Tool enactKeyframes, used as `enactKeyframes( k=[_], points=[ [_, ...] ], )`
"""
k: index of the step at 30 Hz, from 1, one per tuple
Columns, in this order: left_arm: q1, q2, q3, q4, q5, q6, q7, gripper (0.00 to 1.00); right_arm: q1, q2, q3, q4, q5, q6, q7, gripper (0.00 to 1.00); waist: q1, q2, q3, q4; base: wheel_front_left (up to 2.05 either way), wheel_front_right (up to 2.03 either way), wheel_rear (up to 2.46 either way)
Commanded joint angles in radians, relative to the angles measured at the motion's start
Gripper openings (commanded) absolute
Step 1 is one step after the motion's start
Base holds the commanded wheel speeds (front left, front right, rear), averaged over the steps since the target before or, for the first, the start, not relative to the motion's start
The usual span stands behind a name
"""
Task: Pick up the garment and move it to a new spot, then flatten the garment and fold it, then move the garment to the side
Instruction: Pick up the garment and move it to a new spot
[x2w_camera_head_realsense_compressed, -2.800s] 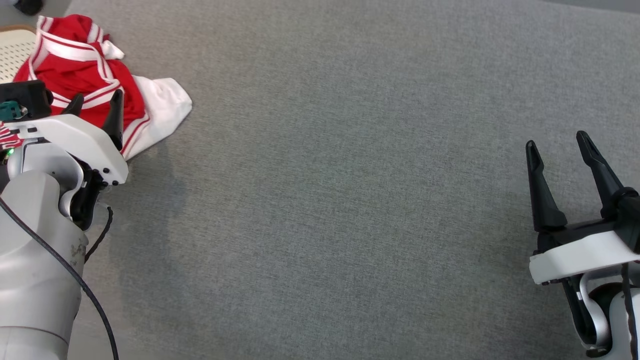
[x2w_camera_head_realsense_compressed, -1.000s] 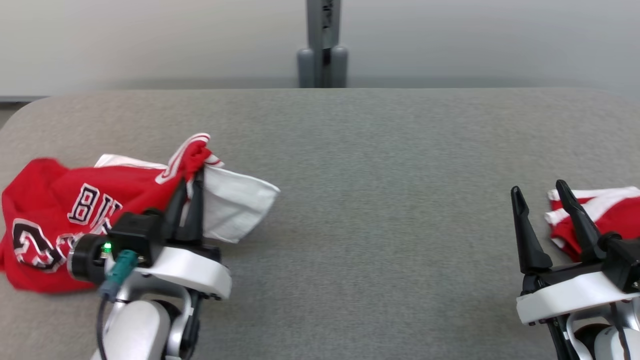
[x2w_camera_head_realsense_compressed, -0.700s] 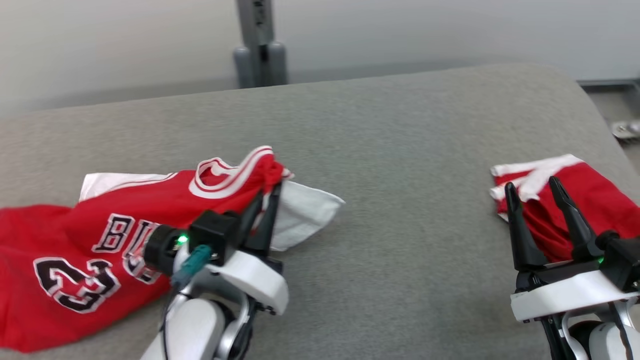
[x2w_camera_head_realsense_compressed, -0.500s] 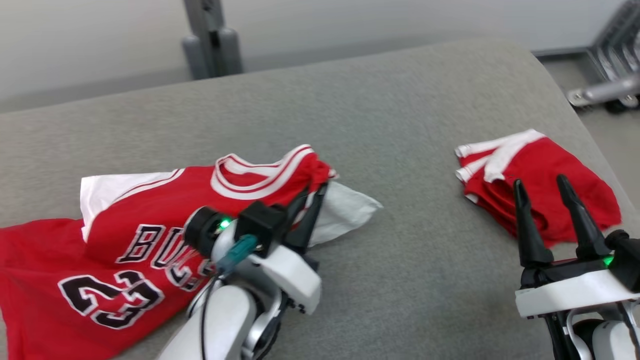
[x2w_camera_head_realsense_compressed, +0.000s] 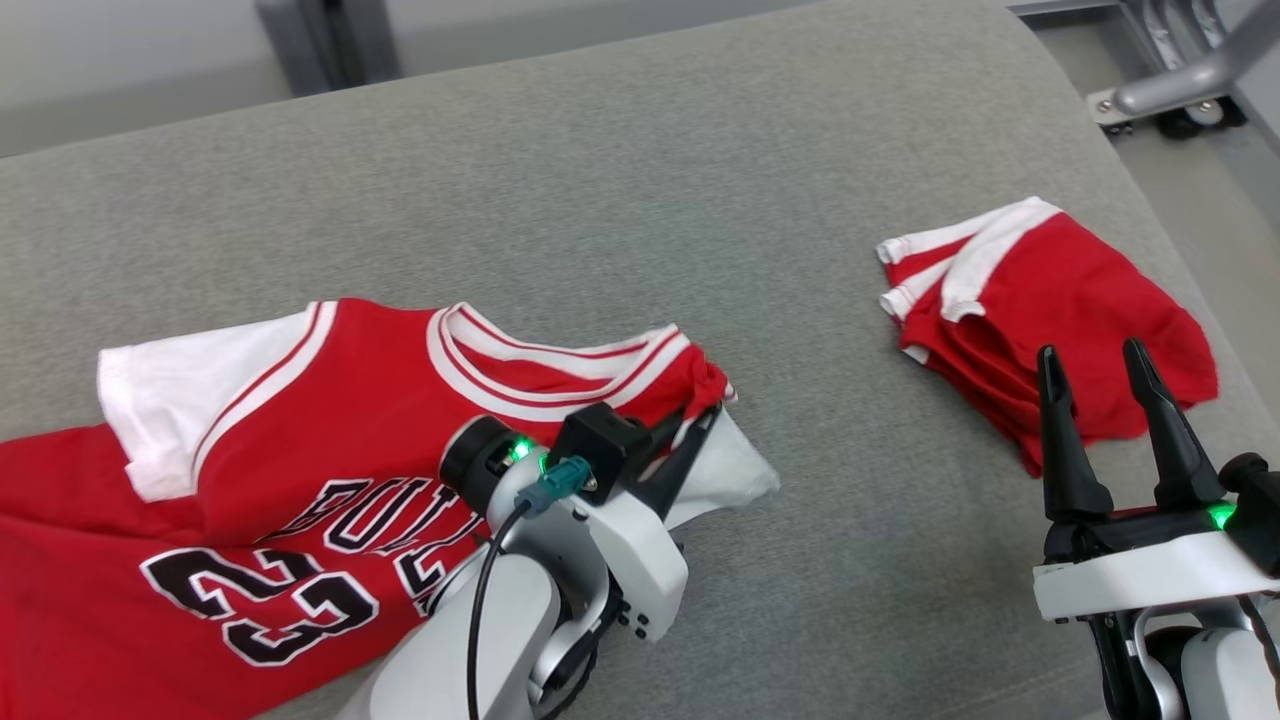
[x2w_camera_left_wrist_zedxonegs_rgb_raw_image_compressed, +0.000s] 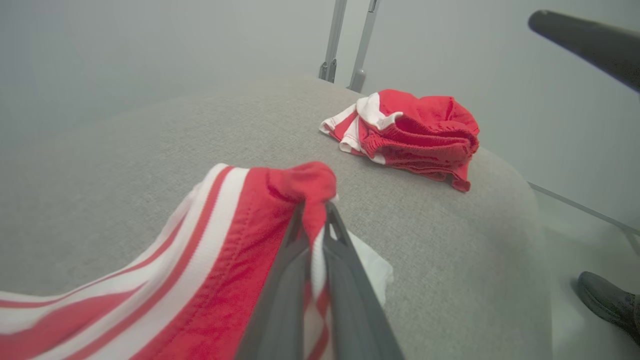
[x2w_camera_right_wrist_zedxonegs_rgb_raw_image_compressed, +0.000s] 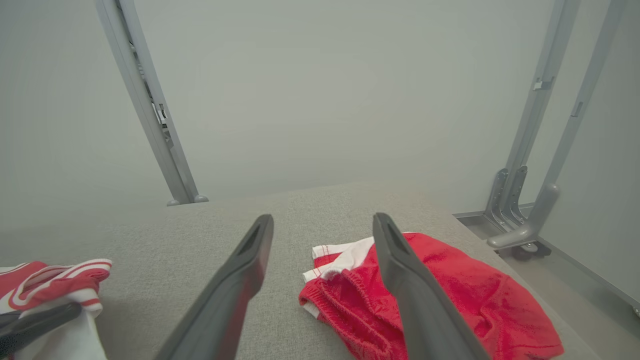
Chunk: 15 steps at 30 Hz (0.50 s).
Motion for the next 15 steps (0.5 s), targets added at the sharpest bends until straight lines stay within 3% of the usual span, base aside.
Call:
enactKeyframes(
  k=[1, 8, 15],
  points=[
    [-0.022, 0.005, 0.008, 0.008, 0.000, 0.014, -0.018, 1.00, -0.014, -0.003, 0.000, 0.002, -0.006, 0.000, -0.003, 1.00, 0.0000, 0.0000, -0.006, 0.024, 0.00, 0.00, 0.00],
    [-0.044, 0.002, 0.051, 0.005, -0.028, 0.048, -0.117, 1.00, -0.019, -0.003, -0.005, -0.008, -0.025, 0.000, 0.017, 1.00, 0.0000, 0.0000, -0.040, 0.104, 0.00, 0.00, 0.00],
    [-0.009, 0.061, 0.146, -0.078, -0.039, 0.122, -0.200, 1.00, -0.003, -0.004, -0.027, -0.027, -0.034, 0.000, 0.029, 1.00, 0.0000, 0.0000, -0.073, 0.179, 0.00, 0.00, 0.00]
  ],
)
